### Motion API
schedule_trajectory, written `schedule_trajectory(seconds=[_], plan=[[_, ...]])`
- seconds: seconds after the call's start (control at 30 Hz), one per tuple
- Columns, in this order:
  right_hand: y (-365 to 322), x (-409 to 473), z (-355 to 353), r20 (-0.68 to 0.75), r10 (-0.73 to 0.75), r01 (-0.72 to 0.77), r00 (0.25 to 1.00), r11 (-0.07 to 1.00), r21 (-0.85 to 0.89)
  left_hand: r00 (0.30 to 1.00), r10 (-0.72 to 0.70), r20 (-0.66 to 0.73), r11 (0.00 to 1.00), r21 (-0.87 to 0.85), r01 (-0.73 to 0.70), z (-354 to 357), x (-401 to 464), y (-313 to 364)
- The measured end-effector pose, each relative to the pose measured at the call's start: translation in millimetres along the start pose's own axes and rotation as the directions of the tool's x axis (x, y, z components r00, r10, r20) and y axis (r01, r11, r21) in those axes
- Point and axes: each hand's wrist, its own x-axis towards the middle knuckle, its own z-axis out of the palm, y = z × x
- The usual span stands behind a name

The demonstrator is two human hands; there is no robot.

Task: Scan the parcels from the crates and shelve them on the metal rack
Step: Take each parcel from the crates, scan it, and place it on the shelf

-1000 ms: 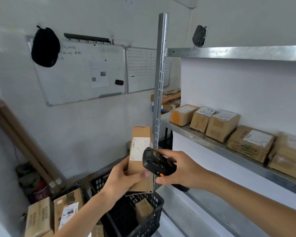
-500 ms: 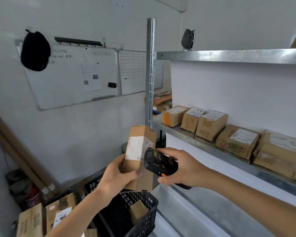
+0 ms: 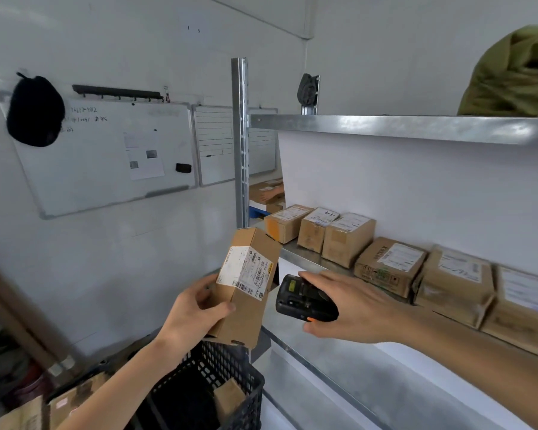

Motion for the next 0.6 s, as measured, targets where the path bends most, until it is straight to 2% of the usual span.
schedule_trajectory(seconds=[0.1,0.3,0.6], plan=[[9.6,-16.5,-16.1,0.063,0.032,-0.03,0.998,0.999,-0.033,1.0,0.01,0.01,1.0,0.001,-0.01,12.0,0.5,10.2],[23.8,-45.6,-40.8,0.168,0.107,-0.111,0.98,0.994,0.016,1.0,0.013,0.015,1.0,0.016,-0.014,32.2,2.1,25.0],[32.6,-65.6,-61.0,0.266,0.091,-0.161,0.96,0.953,0.255,0.996,0.051,0.071,0.998,0.018,-0.053,50.9,-0.4,39.0]])
